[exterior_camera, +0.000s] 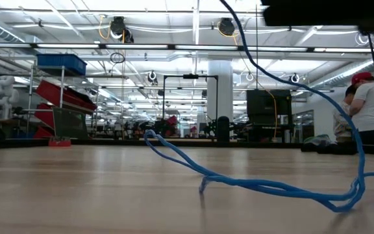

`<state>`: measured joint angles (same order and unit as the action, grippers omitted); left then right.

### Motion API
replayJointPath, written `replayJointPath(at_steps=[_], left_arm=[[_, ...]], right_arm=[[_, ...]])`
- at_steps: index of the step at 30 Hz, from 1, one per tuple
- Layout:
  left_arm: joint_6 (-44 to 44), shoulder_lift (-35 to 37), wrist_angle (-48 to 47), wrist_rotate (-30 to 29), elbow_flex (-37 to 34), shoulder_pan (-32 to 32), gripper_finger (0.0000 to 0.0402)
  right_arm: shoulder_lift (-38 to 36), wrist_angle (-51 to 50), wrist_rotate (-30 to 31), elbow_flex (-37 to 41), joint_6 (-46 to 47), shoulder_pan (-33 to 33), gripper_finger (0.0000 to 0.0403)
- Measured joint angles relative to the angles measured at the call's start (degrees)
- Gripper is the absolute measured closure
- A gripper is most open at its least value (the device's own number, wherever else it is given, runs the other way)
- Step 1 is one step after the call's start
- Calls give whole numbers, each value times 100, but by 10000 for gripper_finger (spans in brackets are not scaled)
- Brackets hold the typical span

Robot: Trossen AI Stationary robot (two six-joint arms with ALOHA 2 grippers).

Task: Coil cords
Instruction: Coil the blue wire onto a spool

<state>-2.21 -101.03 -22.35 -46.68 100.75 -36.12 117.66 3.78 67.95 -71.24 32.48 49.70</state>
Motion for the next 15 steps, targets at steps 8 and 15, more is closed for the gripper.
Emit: replayJointPath(at_steps=[8, 15], left_arm=[[-5, 0, -6, -2, 0, 2, 395], [-7, 0, -17, -2, 0, 2, 395]], right_arm=[[-1, 417, -80, 0, -690, -387, 228], [-4, 596, -239, 0, -817, -464, 282]])
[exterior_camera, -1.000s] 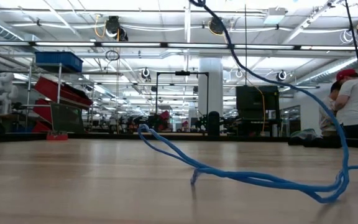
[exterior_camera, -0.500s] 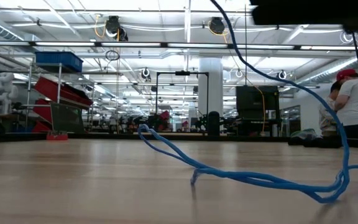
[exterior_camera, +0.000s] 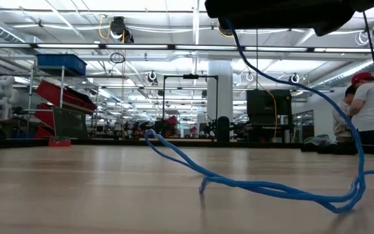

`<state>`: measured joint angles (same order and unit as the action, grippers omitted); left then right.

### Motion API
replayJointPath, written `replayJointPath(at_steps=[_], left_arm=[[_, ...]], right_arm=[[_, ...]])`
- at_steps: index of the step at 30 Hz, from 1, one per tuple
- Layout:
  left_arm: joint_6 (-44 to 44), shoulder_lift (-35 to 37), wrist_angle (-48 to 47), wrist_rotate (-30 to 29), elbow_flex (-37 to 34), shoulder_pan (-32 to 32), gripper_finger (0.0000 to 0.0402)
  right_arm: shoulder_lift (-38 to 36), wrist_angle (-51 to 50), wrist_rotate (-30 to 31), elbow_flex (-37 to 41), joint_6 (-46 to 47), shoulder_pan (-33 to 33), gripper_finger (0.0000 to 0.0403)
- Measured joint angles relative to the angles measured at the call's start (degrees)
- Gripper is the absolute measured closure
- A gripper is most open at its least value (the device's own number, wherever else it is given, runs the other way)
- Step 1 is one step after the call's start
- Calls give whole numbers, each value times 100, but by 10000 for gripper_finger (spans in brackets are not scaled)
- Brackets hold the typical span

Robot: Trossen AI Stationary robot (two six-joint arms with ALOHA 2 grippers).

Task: Coil cords
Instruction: Coil the blue wire onto a spool

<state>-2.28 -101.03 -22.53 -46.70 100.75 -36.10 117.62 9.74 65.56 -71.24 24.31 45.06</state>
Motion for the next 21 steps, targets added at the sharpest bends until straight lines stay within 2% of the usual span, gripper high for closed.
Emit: replayJointPath(at_steps=[6, 14, 21], left_arm=[[5, 0, -6, -1, 0, -27, 395], [160, 227, 166, -83, 0, -328, 395], [310, 234, 160, -470, 0, -505, 395]], right_arm=[[-7, -278, -146, -2, 353, 0, 390], [-9, -2175, -280, -4, 2570, 35, 400], [-9, -2305, -295, -4, 2772, 159, 384]])
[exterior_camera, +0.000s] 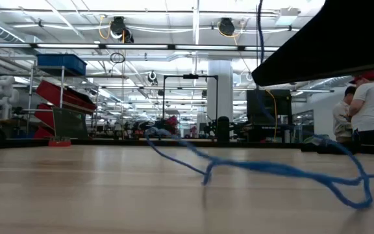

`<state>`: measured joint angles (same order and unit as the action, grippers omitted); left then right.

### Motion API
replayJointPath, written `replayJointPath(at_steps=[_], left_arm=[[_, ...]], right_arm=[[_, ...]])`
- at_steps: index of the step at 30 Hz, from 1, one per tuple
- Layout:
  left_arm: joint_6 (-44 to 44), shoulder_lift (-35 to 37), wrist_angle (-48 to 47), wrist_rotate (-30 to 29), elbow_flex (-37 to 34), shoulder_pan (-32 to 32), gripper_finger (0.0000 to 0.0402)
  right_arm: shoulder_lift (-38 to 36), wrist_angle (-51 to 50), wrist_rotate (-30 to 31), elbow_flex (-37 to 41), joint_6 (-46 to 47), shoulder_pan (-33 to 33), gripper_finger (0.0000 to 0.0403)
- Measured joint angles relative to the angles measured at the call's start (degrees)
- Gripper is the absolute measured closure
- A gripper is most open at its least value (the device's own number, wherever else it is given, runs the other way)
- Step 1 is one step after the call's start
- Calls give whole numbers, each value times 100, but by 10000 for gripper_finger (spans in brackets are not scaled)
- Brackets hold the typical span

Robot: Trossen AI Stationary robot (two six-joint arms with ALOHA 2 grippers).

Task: Coil cords
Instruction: Coil the blue wire onto a spool

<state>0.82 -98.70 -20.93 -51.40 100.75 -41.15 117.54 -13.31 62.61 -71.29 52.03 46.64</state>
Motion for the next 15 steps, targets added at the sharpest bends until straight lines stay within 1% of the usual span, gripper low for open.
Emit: replayJointPath(at_steps=[8, 10, 13, 15], left_arm=[[-48, 0, -45, -11, 0, 2, 395], [-101, 0, -102, -11, 0, 2, 395], [-189, 0, -124, -11, 0, 9, 395], [-194, 0, -96, -10, 0, 16, 395]], right_arm=[[0, -31, -19, 0, 133, 249, 367], [-19, -89, -264, 0, 170, 296, 359], [-144, -370, -894, 0, 539, 314, 345], [-222, -510, -1020, 0, 748, 348, 333]])
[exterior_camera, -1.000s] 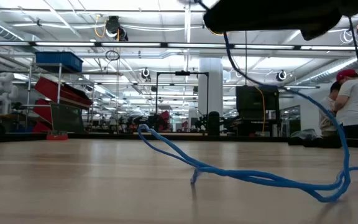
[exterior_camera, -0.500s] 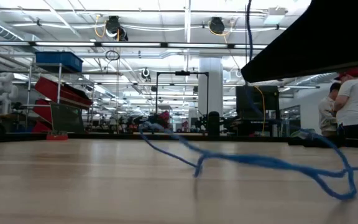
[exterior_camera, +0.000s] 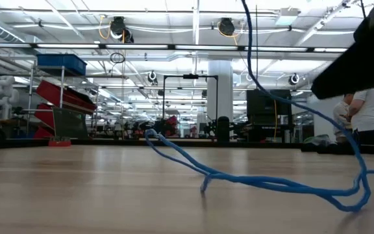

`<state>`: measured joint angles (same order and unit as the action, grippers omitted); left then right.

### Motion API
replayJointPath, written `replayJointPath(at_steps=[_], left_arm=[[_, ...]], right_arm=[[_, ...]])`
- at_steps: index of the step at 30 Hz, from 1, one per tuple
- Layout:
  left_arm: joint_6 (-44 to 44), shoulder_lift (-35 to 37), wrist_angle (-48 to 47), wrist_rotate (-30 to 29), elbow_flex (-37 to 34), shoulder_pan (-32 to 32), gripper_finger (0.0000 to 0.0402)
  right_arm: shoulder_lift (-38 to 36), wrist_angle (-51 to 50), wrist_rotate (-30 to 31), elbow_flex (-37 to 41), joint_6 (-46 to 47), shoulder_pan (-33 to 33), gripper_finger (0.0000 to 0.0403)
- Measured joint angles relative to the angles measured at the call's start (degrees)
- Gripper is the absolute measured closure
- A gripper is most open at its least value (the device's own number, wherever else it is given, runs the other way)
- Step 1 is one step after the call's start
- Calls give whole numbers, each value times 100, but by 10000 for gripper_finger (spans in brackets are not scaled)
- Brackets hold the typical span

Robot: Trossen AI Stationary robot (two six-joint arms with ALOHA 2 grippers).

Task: Coil cords
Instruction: Coil the blue wire onto a spool

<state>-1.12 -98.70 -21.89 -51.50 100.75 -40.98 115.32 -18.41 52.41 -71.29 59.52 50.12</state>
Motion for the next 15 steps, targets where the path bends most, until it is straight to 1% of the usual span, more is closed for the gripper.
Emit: replayJointPath(at_steps=[1, 4, 6, 9, 11, 12, 15], left_arm=[[-7, 0, 17, 1, 0, 11, 395], [-7, 0, 51, 1, 0, 19, 395], [-9, 0, 43, 1, 0, 21, 395], [-9, 0, 51, 1, 0, 24, 395], [-9, 0, 48, 1, 0, 47, 395], [-9, 0, 48, 3, 0, 63, 395], [-7, 0, 46, 4, 0, 119, 395]], right_arm=[[-30, 8, 69, 0, 66, 37, 328], [-109, 258, 721, 0, 45, 158, 314], [-160, 684, 1182, 0, -350, 245, 305], [-178, 1508, 1719, 0, -1245, 329, 293], [-178, 2101, 1738, 0, -1907, 319, 283], [-179, 2348, 1633, 0, -2169, 287, 278], [-181, 2819, 1351, 0, -2600, 143, 259]])
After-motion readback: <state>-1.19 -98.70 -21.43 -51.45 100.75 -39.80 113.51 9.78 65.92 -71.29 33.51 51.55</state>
